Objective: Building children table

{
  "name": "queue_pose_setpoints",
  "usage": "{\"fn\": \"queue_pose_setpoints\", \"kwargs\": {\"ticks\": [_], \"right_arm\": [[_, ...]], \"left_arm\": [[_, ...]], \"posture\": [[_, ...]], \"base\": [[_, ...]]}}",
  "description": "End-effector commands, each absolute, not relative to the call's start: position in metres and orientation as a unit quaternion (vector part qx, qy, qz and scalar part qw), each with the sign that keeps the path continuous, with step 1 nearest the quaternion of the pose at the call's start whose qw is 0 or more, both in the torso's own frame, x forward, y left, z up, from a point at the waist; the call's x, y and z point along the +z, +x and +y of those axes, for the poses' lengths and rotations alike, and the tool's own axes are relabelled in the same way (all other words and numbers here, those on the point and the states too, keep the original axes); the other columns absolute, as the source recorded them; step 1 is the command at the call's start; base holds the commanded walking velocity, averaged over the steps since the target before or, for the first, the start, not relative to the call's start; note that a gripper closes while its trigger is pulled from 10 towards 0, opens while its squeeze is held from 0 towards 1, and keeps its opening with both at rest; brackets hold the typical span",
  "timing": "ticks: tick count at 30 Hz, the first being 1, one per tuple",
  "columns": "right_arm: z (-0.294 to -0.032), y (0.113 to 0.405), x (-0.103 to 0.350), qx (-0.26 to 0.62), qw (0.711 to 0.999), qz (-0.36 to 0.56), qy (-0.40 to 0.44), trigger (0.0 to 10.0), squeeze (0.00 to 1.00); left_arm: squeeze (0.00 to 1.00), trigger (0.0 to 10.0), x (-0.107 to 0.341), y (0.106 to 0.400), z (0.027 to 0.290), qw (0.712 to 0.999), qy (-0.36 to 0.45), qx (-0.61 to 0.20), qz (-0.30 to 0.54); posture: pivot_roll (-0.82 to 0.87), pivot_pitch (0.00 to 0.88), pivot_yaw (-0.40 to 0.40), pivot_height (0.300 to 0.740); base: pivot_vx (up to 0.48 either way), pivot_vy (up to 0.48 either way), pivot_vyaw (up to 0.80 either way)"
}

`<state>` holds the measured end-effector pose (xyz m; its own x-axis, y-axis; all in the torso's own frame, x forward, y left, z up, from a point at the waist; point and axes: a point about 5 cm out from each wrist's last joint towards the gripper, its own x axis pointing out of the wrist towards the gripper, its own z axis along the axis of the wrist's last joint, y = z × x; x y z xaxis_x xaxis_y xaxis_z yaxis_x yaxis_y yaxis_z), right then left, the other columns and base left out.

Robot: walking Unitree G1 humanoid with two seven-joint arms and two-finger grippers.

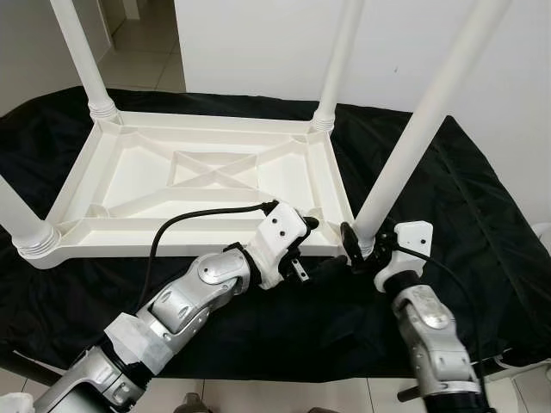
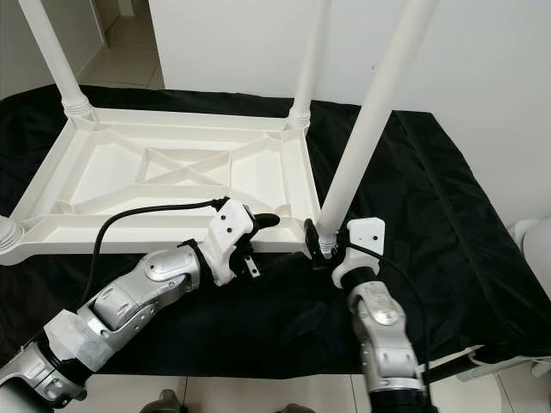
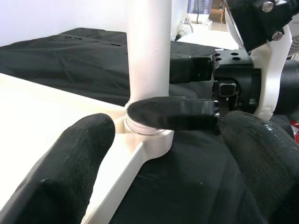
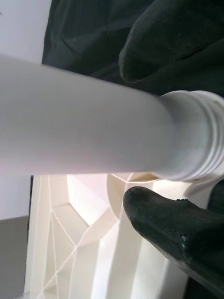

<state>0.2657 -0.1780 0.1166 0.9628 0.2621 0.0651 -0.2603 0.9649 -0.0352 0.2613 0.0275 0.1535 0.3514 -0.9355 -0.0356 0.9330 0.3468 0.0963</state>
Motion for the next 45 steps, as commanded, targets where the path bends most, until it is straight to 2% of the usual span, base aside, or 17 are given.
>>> {"fn": "queue_pose_setpoints", "kwargs": {"ticks": [1,7,17,18,19,20,21,23,24,30,31,32,33,40,42,43,45], "right_arm": [[-0.183,0.268,0.116,0.146,0.989,-0.035,-0.012,10.0,0.0],[-0.181,0.293,0.121,0.217,0.975,-0.028,-0.032,10.0,0.0],[-0.164,0.312,0.119,0.277,0.959,-0.014,-0.059,10.0,0.0],[-0.162,0.312,0.116,0.285,0.956,-0.007,-0.061,4.6,0.0],[-0.162,0.312,0.116,0.285,0.956,-0.007,-0.061,4.6,0.0],[-0.162,0.312,0.113,0.294,0.954,-0.001,-0.06,1.9,0.0],[-0.162,0.311,0.11,0.299,0.952,0.006,-0.058,0.6,0.0],[-0.162,0.311,0.11,0.299,0.952,0.006,-0.058,0.6,0.0],[-0.163,0.311,0.108,0.302,0.951,0.01,-0.057,0.0,0.0],[-0.17,0.304,0.096,0.288,0.956,0.028,-0.04,0.0,0.0],[-0.173,0.303,0.096,0.272,0.961,0.028,-0.039,3.3,0.0],[-0.174,0.303,0.096,0.262,0.964,0.028,-0.038,3.3,0.0],[-0.176,0.304,0.096,0.241,0.969,0.03,-0.032,10.0,0.0],[-0.179,0.308,0.102,0.127,0.991,0.027,-0.023,10.0,0.0],[-0.179,0.308,0.102,0.121,0.992,0.026,-0.021,10.0,0.0],[-0.176,0.309,0.105,0.06,0.998,0.031,0.009,10.0,0.0],[-0.175,0.309,0.105,0.038,0.999,0.033,0.019,10.0,0.0]], "left_arm": [[0.0,10.0,0.154,0.252,0.025,0.746,0.061,-0.663,-0.008],[0.0,10.0,0.155,0.253,0.025,0.748,0.063,-0.661,-0.012],[0.0,10.0,0.158,0.254,0.023,0.75,0.062,-0.658,-0.017],[0.0,10.0,0.158,0.254,0.023,0.751,0.062,-0.657,-0.017],[0.0,10.0,0.158,0.254,0.023,0.751,0.062,-0.657,-0.017],[0.0,10.0,0.158,0.254,0.024,0.752,0.062,-0.656,-0.018],[0.0,10.0,0.158,0.254,0.024,0.753,0.062,-0.655,-0.018],[0.0,10.0,0.158,0.254,0.024,0.753,0.062,-0.655,-0.018],[0.0,10.0,0.158,0.254,0.025,0.754,0.062,-0.654,-0.018],[0.0,10.0,0.157,0.252,0.024,0.754,0.058,-0.654,-0.017],[0.0,10.0,0.157,0.251,0.023,0.753,0.057,-0.655,-0.016],[0.0,10.0,0.157,0.251,0.023,0.753,0.057,-0.655,-0.016],[0.0,10.0,0.157,0.251,0.023,0.753,0.057,-0.655,-0.016],[0.0,10.0,0.156,0.251,0.025,0.753,0.057,-0.655,-0.015],[0.0,10.0,0.156,0.251,0.025,0.753,0.057,-0.655,-0.015],[0.0,10.0,0.155,0.25,0.025,0.753,0.058,-0.655,-0.014],[0.0,10.0,0.155,0.25,0.025,0.753,0.058,-0.656,-0.014]], "posture": [[0.02,0.0,-0.048,0.74],[0.04,0.0,-0.053,0.74],[0.05,0.0,-0.06,0.74],[0.06,0.0,-0.065,0.74],[0.06,0.0,-0.065,0.74],[0.06,0.0,-0.065,0.74],[0.06,0.0,-0.066,0.74],[0.06,0.0,-0.066,0.74],[0.06,0.0,-0.066,0.74],[0.05,0.0,-0.066,0.74],[0.05,0.0,-0.068,0.74],[0.05,0.0,-0.068,0.74],[0.05,0.0,-0.067,0.74],[0.05,0.0,-0.07,0.74],[0.05,0.0,-0.07,0.74],[0.05,0.0,-0.073,0.74],[0.05,0.0,-0.073,0.74]], "base": [[0.0,0.0,0.0],[0.0,0.0,0.0],[0.0,0.0,0.0],[0.0,0.0,0.0],[0.0,0.0,0.0],[0.0,0.0,0.0],[0.0,0.0,0.0],[0.0,0.0,0.0],[0.0,0.0,0.0],[0.0,0.0,0.0],[0.0,0.0,0.0],[0.0,0.0,0.0],[0.0,0.0,0.0],[0.0,0.0,0.0],[0.0,0.0,0.0],[0.0,0.0,0.0],[0.0,0.0,0.0]]}}
